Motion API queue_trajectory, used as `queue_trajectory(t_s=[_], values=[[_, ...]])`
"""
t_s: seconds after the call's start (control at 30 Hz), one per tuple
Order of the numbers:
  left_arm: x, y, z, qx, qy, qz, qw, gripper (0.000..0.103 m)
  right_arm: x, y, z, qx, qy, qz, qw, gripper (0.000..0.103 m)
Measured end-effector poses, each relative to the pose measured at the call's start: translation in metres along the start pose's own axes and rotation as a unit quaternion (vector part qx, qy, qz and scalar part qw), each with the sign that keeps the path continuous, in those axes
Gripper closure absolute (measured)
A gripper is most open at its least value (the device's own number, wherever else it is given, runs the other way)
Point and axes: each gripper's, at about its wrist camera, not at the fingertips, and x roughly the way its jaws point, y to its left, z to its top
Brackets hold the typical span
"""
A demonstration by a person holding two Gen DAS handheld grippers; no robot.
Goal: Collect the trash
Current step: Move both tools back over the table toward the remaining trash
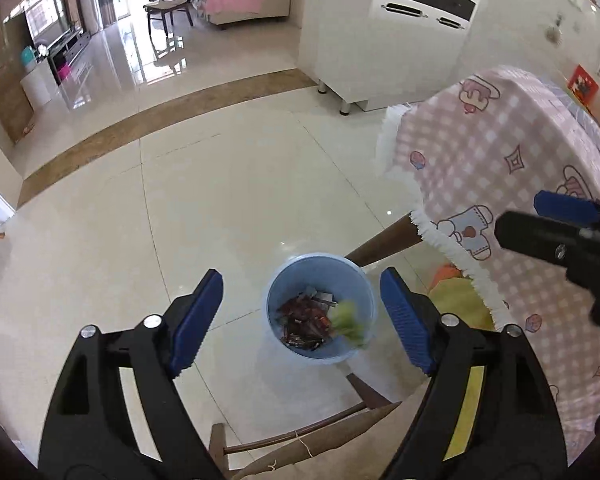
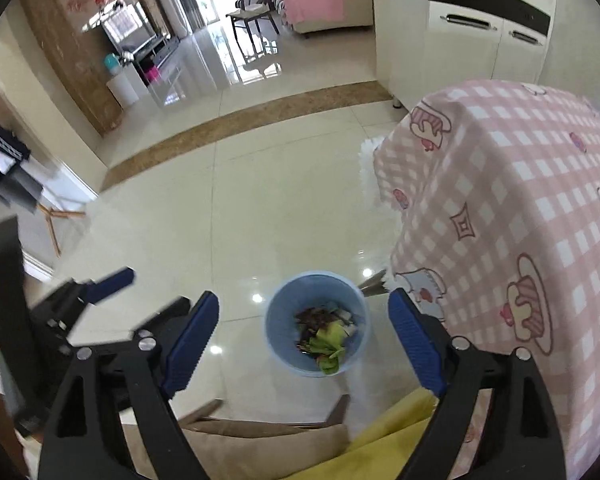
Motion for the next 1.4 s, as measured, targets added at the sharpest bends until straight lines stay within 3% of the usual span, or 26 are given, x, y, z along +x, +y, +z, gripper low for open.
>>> queue_trajectory(t_s=[0.23, 0.47, 0.7, 0.8, 1.03, 1.4], values=[[0.003, 0.007, -0.003, -0.022, 0.008, 0.0, 0.9997, 0.022, 0.002, 0.002, -0.02, -0.022, 0.009, -0.014, 1.0, 0.018], [-0.008, -0.013, 0.005, -0.003, -0.008, -0.01, 0.9999, 0.022, -0.025, -0.01, -0.03, -0.002, -0.004, 0.001, 1.0, 0.018], [-0.034, -0.058, 0.02, 0.031, -0.045, -0.033, 0.998, 0.02, -0.071, -0.038, -0.04, 0.022, -0.038, 0.018, 0.999, 0.018], [-0.047, -0.085, 0.027, 0.057, -0.057, -0.059, 0.9949, 0.019, -0.092, -0.056, -0.049, 0.034, -0.061, 0.0, 0.998, 0.018], [-0.073, -0.164, 0.042, 0.138, -0.084, -0.119, 0.9797, 0.016, -0.143, -0.12, -0.091, 0.079, -0.093, -0.064, 0.99, 0.017], [-0.075, -0.291, 0.044, 0.235, -0.07, -0.2, 0.9485, 0.014, -0.217, -0.255, -0.172, 0.235, -0.118, -0.18, 0.948, 0.017]])
